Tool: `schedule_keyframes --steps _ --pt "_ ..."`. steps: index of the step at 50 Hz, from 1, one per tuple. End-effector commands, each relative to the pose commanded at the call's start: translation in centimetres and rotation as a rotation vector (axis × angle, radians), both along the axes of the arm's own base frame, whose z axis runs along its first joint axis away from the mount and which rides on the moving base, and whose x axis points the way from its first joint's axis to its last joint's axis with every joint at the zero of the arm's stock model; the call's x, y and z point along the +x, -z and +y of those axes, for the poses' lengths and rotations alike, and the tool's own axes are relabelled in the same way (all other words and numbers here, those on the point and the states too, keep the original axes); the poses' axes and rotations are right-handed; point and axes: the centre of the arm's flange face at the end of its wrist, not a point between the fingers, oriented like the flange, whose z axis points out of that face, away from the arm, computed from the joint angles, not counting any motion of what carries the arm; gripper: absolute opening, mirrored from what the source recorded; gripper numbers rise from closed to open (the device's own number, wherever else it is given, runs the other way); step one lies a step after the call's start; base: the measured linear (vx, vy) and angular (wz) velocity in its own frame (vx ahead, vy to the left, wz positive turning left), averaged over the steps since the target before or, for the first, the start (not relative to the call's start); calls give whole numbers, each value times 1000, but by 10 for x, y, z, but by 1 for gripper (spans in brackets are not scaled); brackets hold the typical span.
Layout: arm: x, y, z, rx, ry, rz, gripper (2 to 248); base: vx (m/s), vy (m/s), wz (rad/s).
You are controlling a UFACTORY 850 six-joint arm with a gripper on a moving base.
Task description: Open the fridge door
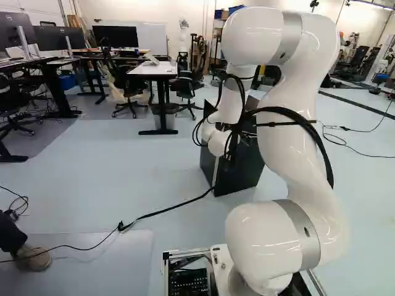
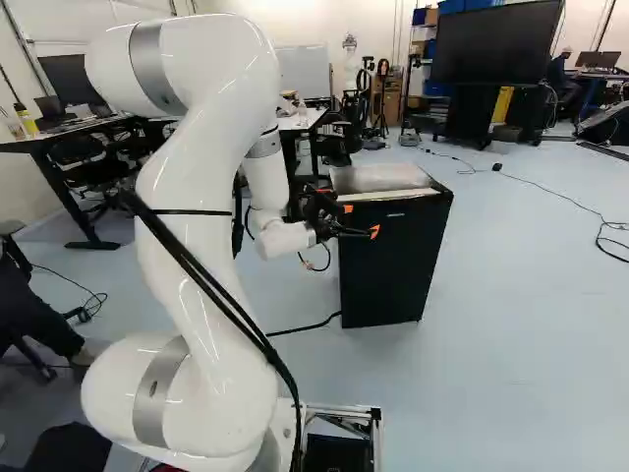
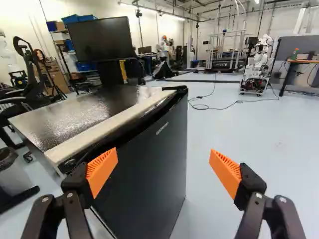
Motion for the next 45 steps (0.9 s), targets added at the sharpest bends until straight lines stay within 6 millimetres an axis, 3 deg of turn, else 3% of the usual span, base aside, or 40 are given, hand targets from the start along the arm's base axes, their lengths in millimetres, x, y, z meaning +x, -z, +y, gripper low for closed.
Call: schedule_keyframes --steps 45 --pt "-6 -3 36 -16 -143 5 247 0 0 0"
